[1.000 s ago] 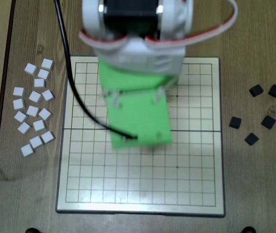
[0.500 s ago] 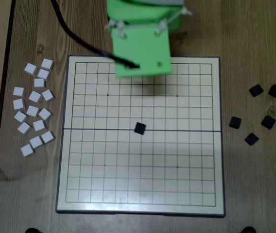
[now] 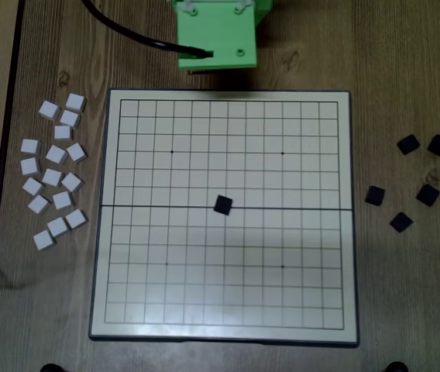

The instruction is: Grasp a Black stone and put it on the board on position (0,0).

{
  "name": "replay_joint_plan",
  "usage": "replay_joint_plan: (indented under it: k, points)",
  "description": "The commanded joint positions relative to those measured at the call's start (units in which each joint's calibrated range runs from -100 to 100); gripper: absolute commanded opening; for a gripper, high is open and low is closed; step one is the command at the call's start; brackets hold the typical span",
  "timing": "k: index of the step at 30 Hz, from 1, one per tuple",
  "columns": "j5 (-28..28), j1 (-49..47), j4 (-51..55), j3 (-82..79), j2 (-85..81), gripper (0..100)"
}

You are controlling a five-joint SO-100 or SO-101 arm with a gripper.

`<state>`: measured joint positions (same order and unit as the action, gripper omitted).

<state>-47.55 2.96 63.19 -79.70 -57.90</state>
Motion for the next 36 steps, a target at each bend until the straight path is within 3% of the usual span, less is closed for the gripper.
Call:
replay_joint_plan:
  k: [1,17,28,36]
  points:
    - [-0.1,0.5,-1.6,-3.9,-6.6,6]
    - [1.6,-0.3,0.4,-20.2,-21.4,6]
    - [2.7,-1.4,10.6,-20.2,-27.2,6]
    - [2.7,-1.8,10.8,-20.2,-27.6,7]
